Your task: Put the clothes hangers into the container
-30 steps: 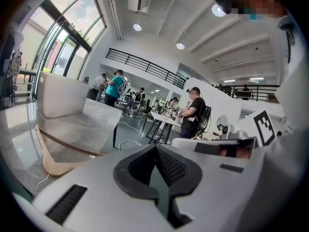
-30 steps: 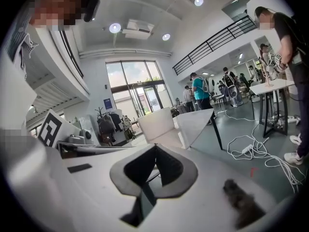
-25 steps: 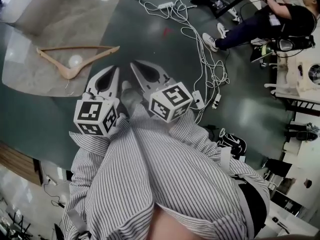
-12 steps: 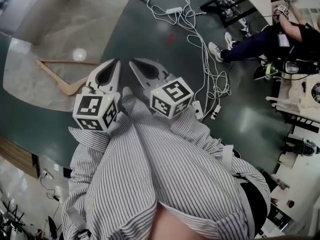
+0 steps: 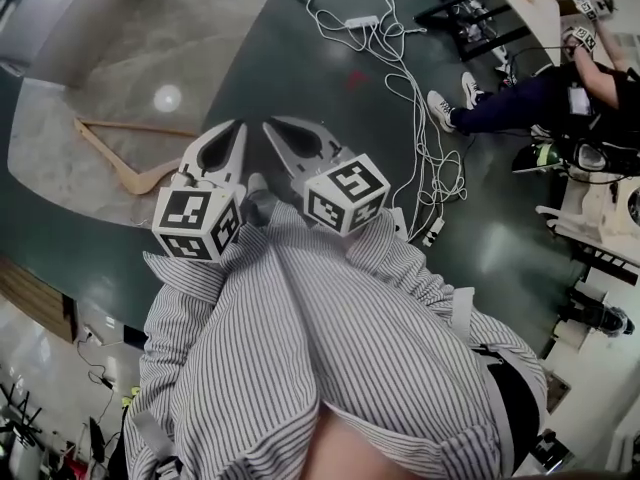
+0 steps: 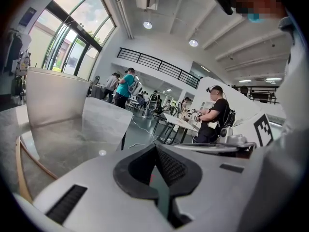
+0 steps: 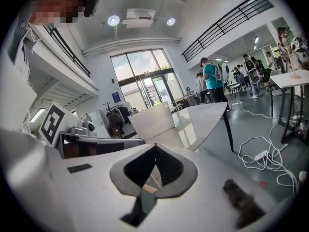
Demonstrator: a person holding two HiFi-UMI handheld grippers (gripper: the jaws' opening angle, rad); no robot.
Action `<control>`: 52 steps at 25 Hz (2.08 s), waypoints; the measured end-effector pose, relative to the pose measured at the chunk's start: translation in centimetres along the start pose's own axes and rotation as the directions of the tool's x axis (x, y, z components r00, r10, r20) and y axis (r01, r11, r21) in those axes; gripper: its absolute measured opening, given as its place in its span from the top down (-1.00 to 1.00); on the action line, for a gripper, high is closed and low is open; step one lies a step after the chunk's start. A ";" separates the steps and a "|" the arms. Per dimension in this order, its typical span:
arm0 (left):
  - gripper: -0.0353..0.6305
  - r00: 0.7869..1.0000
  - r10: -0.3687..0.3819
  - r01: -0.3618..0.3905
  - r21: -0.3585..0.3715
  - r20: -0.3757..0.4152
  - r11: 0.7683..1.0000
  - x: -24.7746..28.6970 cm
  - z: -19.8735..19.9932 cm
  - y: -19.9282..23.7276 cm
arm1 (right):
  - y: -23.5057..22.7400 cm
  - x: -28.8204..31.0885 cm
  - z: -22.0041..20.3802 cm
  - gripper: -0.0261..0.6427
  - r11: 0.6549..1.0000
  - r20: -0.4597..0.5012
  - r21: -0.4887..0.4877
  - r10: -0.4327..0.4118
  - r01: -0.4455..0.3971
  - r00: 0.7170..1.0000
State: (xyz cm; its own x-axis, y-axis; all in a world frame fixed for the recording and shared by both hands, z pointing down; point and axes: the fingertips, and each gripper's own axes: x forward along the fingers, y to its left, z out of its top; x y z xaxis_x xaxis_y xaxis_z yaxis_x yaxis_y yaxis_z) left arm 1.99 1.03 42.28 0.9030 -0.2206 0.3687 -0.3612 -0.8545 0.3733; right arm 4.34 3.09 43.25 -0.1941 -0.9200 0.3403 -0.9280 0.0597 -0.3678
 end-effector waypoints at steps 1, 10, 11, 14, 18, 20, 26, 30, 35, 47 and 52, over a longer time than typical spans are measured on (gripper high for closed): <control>0.86 1.000 -0.003 0.003 -0.002 -0.007 1.000 0.1 -0.2 0.2 | 0.0 0.2 -0.1 0.88 1.000 -0.001 0.000 -0.002 0.002 1.000; 0.86 0.999 -0.025 0.026 0.013 -0.030 1.000 -0.6 -0.5 0.9 | 0.6 1.1 -1.3 0.88 1.000 -0.035 0.000 -0.001 0.001 0.999; 0.86 0.999 -0.027 0.028 0.016 -0.033 0.999 -0.8 -0.5 1.1 | 0.7 1.2 -1.3 0.88 1.000 -0.035 -0.001 -0.004 0.004 0.999; 0.86 0.999 -0.028 0.029 0.024 -0.042 0.999 -1.2 -0.2 1.8 | 1.0 1.8 -0.7 0.88 1.000 -0.027 -0.003 -0.006 0.006 1.000; 0.86 0.998 -0.035 0.036 0.032 -0.048 0.999 -1.5 0.1 2.5 | 1.6 2.7 -0.4 0.88 1.000 -0.024 -0.001 -0.002 0.002 1.000; 0.86 0.998 -0.037 0.039 0.033 -0.050 0.999 -1.6 0.1 2.7 | 1.9 3.0 -0.5 0.88 1.000 -0.031 -0.001 0.000 0.000 1.000; 0.86 0.996 -0.032 0.037 0.057 -0.085 0.998 -1.6 -0.7 3.1 | 2.0 3.2 -0.8 0.88 1.000 -0.040 -0.029 -0.004 0.003 0.999; 0.86 0.995 -0.036 0.041 0.051 -0.095 0.998 -1.6 -1.1 3.3 | 1.6 3.6 -1.7 0.88 1.000 -0.059 0.017 -0.003 0.004 0.998; 0.86 0.992 -0.036 0.043 0.055 -0.125 0.998 -2.2 -1.9 4.6 | 2.1 4.2 -2.3 0.88 0.999 -0.074 0.033 0.010 -0.008 0.997; 0.86 0.975 -0.019 0.030 0.046 -0.220 0.998 -2.9 -4.6 7.2 | 2.6 4.7 -4.0 0.88 0.998 -0.121 0.061 0.023 -0.016 0.992; 0.86 0.965 -0.070 0.092 0.077 -0.251 0.993 -2.7 -5.4 7.4 | 2.4 5.1 -4.8 0.88 0.997 -0.138 0.078 0.022 -0.011 0.990</control>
State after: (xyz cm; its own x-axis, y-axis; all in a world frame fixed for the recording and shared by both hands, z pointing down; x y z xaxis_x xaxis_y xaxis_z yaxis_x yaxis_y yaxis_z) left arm -4.43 -2.21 48.61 0.8385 -0.0355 0.5438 -0.2579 -0.9049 0.3387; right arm -0.37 0.39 48.30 -0.2562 -0.8563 0.4484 -0.8980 0.0392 -0.4382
